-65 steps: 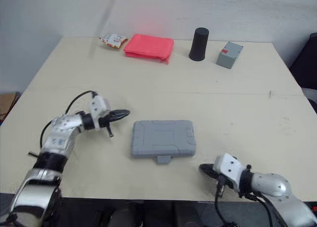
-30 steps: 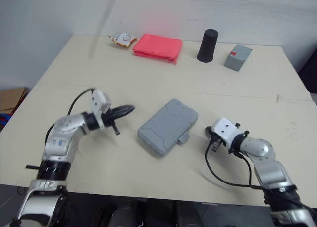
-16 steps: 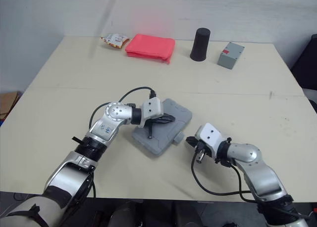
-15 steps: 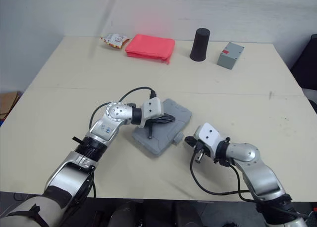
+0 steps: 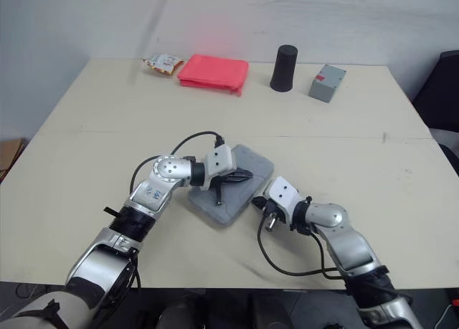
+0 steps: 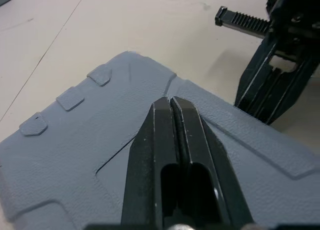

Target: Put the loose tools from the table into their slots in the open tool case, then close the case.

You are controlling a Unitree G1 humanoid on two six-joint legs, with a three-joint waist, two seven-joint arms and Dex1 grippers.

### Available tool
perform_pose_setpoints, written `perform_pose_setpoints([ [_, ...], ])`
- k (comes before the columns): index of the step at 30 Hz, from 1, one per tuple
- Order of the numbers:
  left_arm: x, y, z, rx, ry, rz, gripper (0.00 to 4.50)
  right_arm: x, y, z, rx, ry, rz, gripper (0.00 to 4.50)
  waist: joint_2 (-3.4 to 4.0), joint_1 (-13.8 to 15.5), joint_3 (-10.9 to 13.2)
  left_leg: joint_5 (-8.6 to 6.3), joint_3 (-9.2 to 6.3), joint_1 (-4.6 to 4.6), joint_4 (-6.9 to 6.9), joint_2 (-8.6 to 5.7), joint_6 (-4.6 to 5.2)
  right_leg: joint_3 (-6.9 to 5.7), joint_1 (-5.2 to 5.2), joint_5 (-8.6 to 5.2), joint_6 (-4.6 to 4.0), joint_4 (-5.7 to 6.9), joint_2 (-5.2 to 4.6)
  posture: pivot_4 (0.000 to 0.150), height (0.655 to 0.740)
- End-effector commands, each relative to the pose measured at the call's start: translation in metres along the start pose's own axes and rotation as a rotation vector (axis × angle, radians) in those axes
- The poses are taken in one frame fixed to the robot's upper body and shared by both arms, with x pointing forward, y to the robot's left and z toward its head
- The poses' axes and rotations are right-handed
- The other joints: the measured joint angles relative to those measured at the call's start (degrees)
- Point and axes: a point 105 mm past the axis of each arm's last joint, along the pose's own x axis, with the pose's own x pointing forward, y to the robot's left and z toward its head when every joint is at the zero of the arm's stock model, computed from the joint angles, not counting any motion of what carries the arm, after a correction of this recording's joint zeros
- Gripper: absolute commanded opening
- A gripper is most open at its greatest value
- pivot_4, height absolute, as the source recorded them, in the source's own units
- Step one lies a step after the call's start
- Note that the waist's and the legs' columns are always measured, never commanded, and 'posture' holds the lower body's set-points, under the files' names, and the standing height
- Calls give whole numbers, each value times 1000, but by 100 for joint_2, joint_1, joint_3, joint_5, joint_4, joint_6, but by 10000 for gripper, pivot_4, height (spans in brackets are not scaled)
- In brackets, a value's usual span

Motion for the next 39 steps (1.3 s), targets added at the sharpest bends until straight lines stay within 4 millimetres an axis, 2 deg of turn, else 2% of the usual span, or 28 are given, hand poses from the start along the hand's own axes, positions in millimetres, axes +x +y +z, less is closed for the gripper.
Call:
perform_pose_setpoints([
  [1, 4, -25, -48, -121, 138, -55, 0, 11, -6, 15, -66, -73, -28, 732, 1, -42, -3, -3, -3, 33, -6, 0, -4, -2, 31, -3, -5, -7, -1, 1500, 7400],
  [4, 5, -32, -58, -159, 148, -55, 0, 17, -3, 18, -78, -82, -8, 732, 4, -72, -18, -5, -7, 34, -9, 11, -4, -3, 35, -3, -6, -7, -1, 1500, 7400],
  [9, 4, -31, -57, -192, 95, -22, 0, 14, -2, 18, -94, -65, 30, 732, 9, -74, -49, -6, -7, 35, -12, 25, -6, -3, 35, -4, -7, -8, -1, 1500, 7400],
  [12, -4, -16, -37, -136, -50, 51, 0, -6, -13, 12, -124, -34, 14, 732, 20, -54, -50, -7, -7, 34, -18, 25, -6, -2, 34, -5, -9, -12, -4, 1500, 7400],
  [13, -12, -8, -23, -80, -142, 98, 0, -17, -16, 10, -145, -17, 15, 732, 22, -49, -48, -8, -7, 31, -23, 24, -6, -2, 31, -5, -9, -15, -6, 1500, 7400],
  [15, -35, 9, -5, -24, -272, 185, 0, -39, -16, 9, -212, -26, 40, 732, 27, -16, -41, -7, -7, 24, -41, 22, -5, -3, 26, -5, -9, -28, -9, 1500, 7400],
  [16, -49, 17, 2, -10, -323, 233, 0, -51, -11, 17, -257, -90, 84, 732, 27, -4, -35, -7, -7, 19, -52, 21, -5, -4, 21, -5, -9, -39, -9, 1500, 7400],
  [19, -85, 27, 5, 10, -357, 294, 0, -87, -18, 30, -278, -194, 62, 732, 25, -36, 18, -4, -5, 13, -75, 17, -9, -3, 14, -6, -8, -52, 0, 1500, 7400],
  [20, -96, 22, 1, 22, -325, 266, 5125, -100, -24, 32, -240, -195, 36, 3189, 29, -50, 26, -3, -5, 12, -80, 19, -12, -3, 12, -6, -7, -53, 2, 1500, 7400],
  [22, -122, 17, -8, 31, -255, 265, 11734, -122, -30, 38, -250, -194, 13, 9451, 32, -60, 37, -2, -4, 12, -84, 21, -13, -1, 10, -9, -4, -55, -1, 1500, 7400],
  [24, -153, 17, -19, 21, -174, 328, 21050, -142, -33, 39, -339, -152, 6, 19022, 32, -56, 42, -5, -3, 12, -87, 21, -16, 0, 12, -14, 1, -59, -3, 1500, 7400],
  [26, -192, 6, -44, -72, -28, 357, 30794, -157, -40, 43, -376, -134, -47, 29676, 21, -66, 54, -6, -5, 13, -88, 22, -16, -3, 12, -17, -2, -62, -3, 1500, 7400],
  [27, -205, 0, -53, -125, 25, 357, 35189, -161, -41, 44, -388, -130, -61, 34732, 16, -100, 59, -6, -5, 13, -89, 23, -16, -2, 12, -18, -4, -62, -3, 1500, 7400],
  [29, -225, -10, -64, -117, 95, 410, 44593, -164, -41, 41, -407, -107, -66, 44897, 12, -107, 63, -10, -4, 20, -95, 27, -21, -3, 11, -25, -17, -59, -7, 1500, 7400],
  [31, -238, -14, -70, -123, 126, 478, 44593, -169, -44, 35, -411, -76, -72, 44897, 9, -68, 73, -12, -6, 20, -94, 25, -17, -10, 12, -27, -20, -58, -17, 1500, 7400],
  [33, -242, -18, -75, -139, 146, 511, 44593, -173, -52, 33, -417, -54, -88, 44897, 4, -7, 80, -18, -15, 17, -95, 12, -7, -19, 16, -27, -20, -57, -33, 1500, 7400],
  [35, -243, -20, -78, -154, 153, 518, 44593, -173, -64, 35, -430, -48, -116, 44897, 1, 1, 86, -20, -18, 17, -96, -6, 5, -32, 16, -26, -19, -55, -60, 1500, 7400],
  [39, -244, -12, -72, -111, 137, 553, 44593, -168, -77, 43, -459, -67, -134, 44897, 3, -19, 95, -25, -14, 16, -97, -27, 12, -42, 17, -21, -17, -55, -91, 1500, 7400],
])
